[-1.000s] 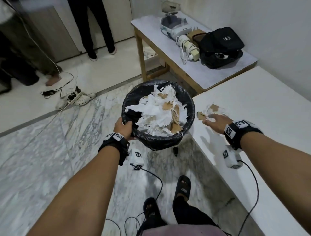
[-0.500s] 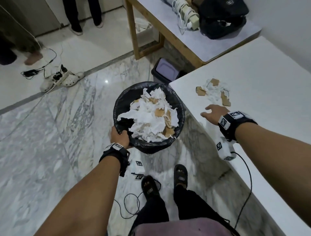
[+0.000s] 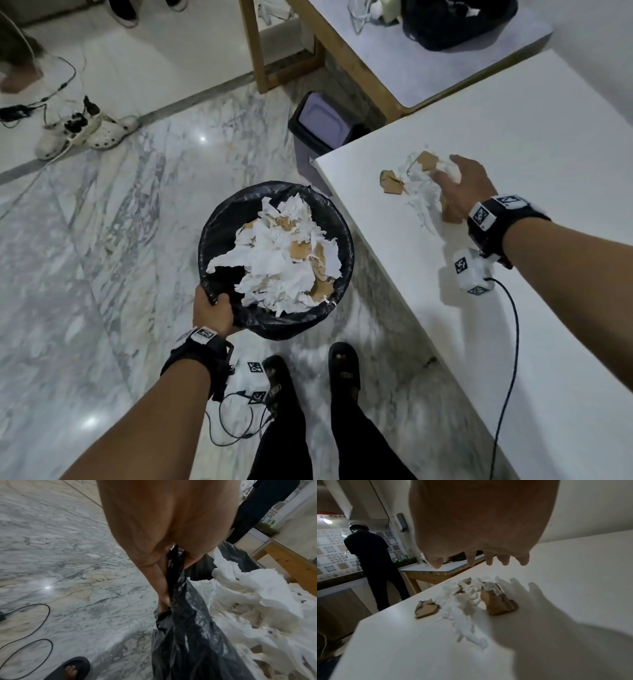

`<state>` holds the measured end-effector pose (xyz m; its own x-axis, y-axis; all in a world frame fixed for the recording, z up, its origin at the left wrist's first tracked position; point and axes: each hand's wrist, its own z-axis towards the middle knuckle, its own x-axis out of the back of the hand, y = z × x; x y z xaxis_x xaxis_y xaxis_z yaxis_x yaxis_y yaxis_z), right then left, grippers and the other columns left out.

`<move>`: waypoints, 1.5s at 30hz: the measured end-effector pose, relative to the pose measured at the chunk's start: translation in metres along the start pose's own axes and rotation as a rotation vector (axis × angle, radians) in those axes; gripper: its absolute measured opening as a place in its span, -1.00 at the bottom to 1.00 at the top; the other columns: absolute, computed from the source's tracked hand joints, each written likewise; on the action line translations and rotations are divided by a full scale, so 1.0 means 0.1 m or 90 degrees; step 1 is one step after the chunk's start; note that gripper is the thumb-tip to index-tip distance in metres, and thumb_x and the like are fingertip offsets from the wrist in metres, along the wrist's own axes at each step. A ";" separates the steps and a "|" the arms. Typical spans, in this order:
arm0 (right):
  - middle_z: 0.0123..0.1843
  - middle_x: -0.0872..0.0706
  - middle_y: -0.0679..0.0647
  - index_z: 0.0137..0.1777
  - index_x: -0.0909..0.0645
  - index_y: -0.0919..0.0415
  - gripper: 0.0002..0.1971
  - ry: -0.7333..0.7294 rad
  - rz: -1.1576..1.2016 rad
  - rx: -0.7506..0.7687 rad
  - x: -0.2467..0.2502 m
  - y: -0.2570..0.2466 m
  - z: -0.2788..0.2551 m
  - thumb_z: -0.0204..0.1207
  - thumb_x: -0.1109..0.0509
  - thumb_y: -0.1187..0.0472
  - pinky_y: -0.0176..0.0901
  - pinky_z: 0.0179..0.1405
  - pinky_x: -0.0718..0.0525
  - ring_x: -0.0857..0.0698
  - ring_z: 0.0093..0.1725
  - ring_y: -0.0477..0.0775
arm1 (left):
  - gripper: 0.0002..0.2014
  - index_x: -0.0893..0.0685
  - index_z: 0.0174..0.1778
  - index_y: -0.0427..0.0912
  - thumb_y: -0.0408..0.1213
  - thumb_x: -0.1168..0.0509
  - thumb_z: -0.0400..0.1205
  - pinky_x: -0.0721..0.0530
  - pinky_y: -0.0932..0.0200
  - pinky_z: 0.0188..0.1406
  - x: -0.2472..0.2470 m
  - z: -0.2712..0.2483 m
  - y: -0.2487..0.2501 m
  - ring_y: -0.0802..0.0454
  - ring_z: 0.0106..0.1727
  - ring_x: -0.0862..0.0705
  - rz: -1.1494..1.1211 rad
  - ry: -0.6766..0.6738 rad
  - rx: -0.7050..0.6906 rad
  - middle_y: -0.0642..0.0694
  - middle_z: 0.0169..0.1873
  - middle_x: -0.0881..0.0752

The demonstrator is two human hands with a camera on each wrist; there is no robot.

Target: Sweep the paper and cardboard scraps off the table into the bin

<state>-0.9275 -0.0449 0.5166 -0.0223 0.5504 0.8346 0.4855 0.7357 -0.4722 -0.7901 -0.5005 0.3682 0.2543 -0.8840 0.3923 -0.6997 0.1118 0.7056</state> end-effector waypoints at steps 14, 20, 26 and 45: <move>0.45 -0.53 0.14 0.43 -0.49 0.05 -0.40 -0.121 -0.030 0.163 -0.39 -0.15 0.47 0.57 -0.15 -0.34 0.07 0.40 -0.42 -0.50 0.46 0.18 | -0.68 -0.56 0.37 0.03 -0.44 -0.21 0.78 -0.88 -0.28 -0.37 -0.61 -0.13 -0.05 -0.49 0.14 -0.79 -0.029 -0.013 0.066 -0.37 0.27 -0.74; 0.70 -0.29 -0.03 0.65 -0.27 -0.14 -0.30 -0.079 -0.026 0.164 -0.21 -0.03 0.44 0.57 -0.09 -0.41 0.26 0.66 -0.16 -0.27 0.67 0.06 | -0.67 -0.57 0.39 0.01 -0.45 -0.21 0.78 -0.86 -0.14 -0.45 -0.66 -0.19 -0.03 -0.44 0.08 -0.80 -0.029 -0.022 0.063 -0.37 0.25 -0.76; 0.73 -0.22 0.09 0.70 -0.21 0.03 -0.29 -0.102 -0.084 0.086 0.06 0.11 0.71 0.66 -0.02 -0.35 0.07 0.64 -0.13 -0.22 0.69 0.12 | -0.64 -0.57 0.44 0.03 -0.42 -0.22 0.78 -0.88 -0.14 -0.38 -0.65 -0.17 -0.03 -0.39 0.07 -0.81 -0.038 -0.035 0.057 -0.34 0.25 -0.76; 0.73 -0.22 0.06 0.71 -0.18 0.10 -0.30 -0.049 -0.056 0.048 0.01 0.45 0.20 0.69 0.00 -0.29 0.02 0.65 -0.14 -0.23 0.69 0.13 | -0.66 -0.58 0.40 0.05 -0.42 -0.22 0.77 -0.85 -0.05 -0.51 -0.68 -0.21 0.09 -0.37 0.05 -0.79 -0.060 -0.055 0.031 -0.33 0.24 -0.76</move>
<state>-0.9236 -0.0030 0.4906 -0.1300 0.5095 0.8506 0.4120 0.8081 -0.4211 -0.7993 -0.4296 0.3603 0.2634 -0.9254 0.2725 -0.7081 0.0064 0.7061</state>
